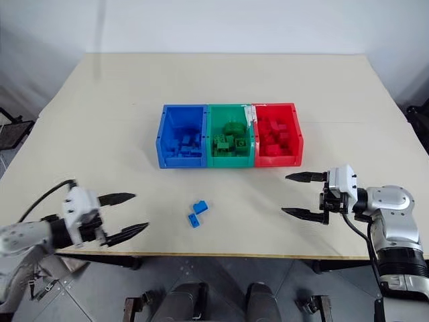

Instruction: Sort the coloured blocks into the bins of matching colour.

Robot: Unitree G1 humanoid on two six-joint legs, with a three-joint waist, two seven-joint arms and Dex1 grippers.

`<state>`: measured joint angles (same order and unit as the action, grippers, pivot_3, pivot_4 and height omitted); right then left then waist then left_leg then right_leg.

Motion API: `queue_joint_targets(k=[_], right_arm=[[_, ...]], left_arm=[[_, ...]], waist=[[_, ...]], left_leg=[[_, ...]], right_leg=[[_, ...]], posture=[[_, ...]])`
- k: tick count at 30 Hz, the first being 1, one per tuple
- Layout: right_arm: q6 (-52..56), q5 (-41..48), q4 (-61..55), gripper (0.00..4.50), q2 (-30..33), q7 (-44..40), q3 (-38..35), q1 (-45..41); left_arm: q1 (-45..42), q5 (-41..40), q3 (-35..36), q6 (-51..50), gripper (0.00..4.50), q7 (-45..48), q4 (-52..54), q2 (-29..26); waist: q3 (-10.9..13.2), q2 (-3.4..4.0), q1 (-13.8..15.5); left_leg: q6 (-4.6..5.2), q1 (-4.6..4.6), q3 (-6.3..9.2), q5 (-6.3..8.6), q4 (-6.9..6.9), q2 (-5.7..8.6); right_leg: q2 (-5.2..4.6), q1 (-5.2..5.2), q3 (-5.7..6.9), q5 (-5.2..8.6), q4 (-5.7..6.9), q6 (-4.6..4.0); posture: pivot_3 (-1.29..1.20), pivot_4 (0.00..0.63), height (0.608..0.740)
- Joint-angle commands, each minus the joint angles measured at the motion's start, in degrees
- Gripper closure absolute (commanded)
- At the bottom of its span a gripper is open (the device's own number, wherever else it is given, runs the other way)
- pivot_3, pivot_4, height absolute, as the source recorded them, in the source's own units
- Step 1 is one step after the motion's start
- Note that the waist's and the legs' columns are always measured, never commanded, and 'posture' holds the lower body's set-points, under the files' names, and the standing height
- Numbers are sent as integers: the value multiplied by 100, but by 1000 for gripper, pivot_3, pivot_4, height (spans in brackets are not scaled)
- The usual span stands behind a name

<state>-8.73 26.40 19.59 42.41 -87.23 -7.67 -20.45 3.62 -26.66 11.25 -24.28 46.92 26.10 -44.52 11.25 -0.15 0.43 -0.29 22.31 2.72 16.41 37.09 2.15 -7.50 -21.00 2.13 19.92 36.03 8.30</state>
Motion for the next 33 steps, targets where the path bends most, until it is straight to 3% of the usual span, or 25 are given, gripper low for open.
queue_joint_targets(k=[1,8,11,20,23,30,33], right_arm=[[73,128,-385,56,3,30,-70,165],[373,220,-1017,56,-80,337,-62,464],[487,274,-1300,56,-115,489,-77,563],[643,330,-1633,56,-119,718,-74,642],[645,329,-1662,0,-159,777,-58,611],[631,320,-1726,0,-230,856,-24,635],[610,300,-1686,0,-248,863,-13,606]], left_arm=[[-594,-76,-565,-1041,0,-714,569,225],[-2234,433,-1816,-3252,0,-2100,473,924],[-2531,403,-1962,-3636,0,-2180,383,1067],[-2876,597,-2725,-3827,0,-1794,215,760],[-2890,728,-2807,-3734,584,-1916,123,888],[-2795,844,-2772,-3637,2858,-1965,12,1037],[-2725,861,-2743,-3551,3600,-1925,-14,988]], waist=[[0,0,-2],[0,0,28],[0,0,21],[0,0,88],[0,0,92],[0,0,92],[0,0,92]], left_leg=[[0,0,0,0,0,0],[1,2,-2,-1,6,3],[0,3,-4,-1,5,0],[0,3,-3,-1,9,3],[0,2,-3,-1,9,3],[1,1,-2,-1,13,3],[1,-3,-2,-1,12,3]], right_leg=[[2,-1,1,0,0,1],[11,0,1,-4,5,8],[16,-4,1,-4,5,8],[15,1,-1,-4,-4,8],[15,4,-1,-4,-6,8],[15,8,0,-5,-6,10],[15,12,0,-5,-6,10]], posture=[[0,150,740],[0,150,740],[0,150,740],[0,150,740],[0,150,740],[0,150,740],[0,150,740]])
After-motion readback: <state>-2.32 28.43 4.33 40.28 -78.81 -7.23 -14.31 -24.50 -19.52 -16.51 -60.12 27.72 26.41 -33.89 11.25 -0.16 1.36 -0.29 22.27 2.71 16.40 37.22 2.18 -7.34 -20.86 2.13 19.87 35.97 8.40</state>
